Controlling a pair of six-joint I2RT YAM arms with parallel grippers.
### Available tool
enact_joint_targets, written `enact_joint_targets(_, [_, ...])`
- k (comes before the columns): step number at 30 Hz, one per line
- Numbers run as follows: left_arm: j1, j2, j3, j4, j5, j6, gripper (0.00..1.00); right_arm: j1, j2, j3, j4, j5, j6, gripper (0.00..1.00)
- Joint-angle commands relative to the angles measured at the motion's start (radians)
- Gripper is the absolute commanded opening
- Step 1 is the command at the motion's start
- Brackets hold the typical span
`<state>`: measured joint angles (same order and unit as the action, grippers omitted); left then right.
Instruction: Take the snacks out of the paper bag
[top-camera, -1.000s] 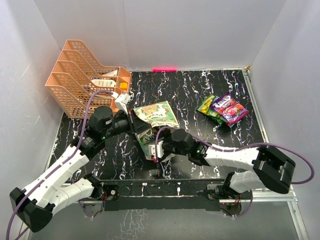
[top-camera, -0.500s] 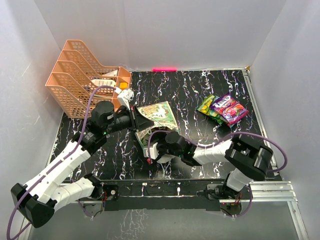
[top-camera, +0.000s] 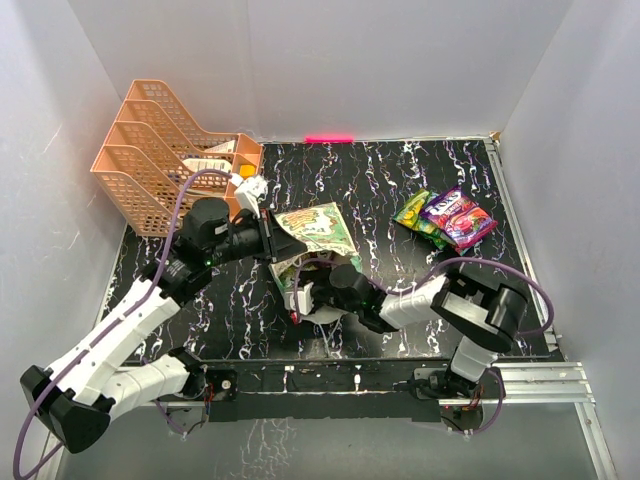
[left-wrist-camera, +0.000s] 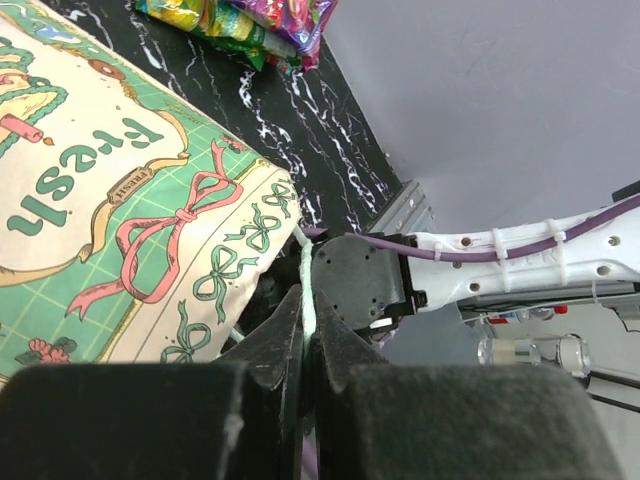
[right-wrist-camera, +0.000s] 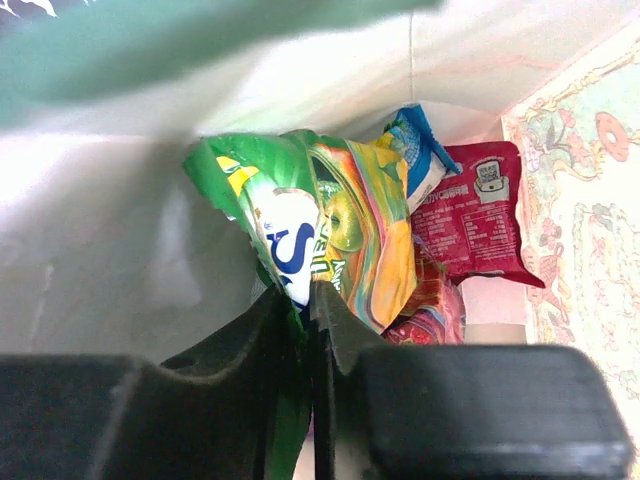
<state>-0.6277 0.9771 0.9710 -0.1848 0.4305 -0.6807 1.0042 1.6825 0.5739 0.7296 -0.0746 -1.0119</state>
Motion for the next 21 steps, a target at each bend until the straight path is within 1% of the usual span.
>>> enact_joint_targets(1, [-0.003,-0.034,0.09,-0.127,-0.04,0.018,0.0,0.011,-0.106,0.0,0.009,-0.053,0.128,0.12])
enact_joint_targets(2, [-0.002,-0.043,0.09,-0.14,-0.054,0.021,0.0,0.016,-0.127,0.001,-0.018,-0.055,0.15,0.09])
enact_joint_targets(3, [-0.004,-0.061,0.081,-0.142,-0.074,0.017,0.0,0.021,-0.151,-0.001,-0.044,-0.059,0.176,0.07])
enact_joint_targets(8, [-0.002,-0.172,-0.013,-0.071,-0.165,-0.017,0.0,0.023,-0.282,-0.02,-0.16,-0.078,0.334,0.07])
enact_joint_targets(10, [-0.001,-0.186,-0.016,-0.084,-0.21,-0.02,0.0,0.023,-0.325,-0.007,-0.226,-0.073,0.408,0.07])
enact_joint_targets(13, [-0.001,-0.177,-0.007,-0.096,-0.233,-0.029,0.0,0.023,-0.391,0.034,-0.357,-0.062,0.538,0.07])
enact_joint_targets(17, [-0.002,-0.146,-0.013,-0.063,-0.222,-0.033,0.0,0.023,-0.487,0.129,-0.523,-0.066,0.745,0.07])
enact_joint_targets(19, [-0.001,-0.118,-0.012,-0.051,-0.208,-0.042,0.0,0.024,-0.53,0.194,-0.609,-0.068,0.854,0.07])
enact_joint_targets(21, [-0.001,-0.084,-0.019,-0.019,-0.172,-0.071,0.0,0.024,-0.558,0.262,-0.696,-0.023,0.935,0.07])
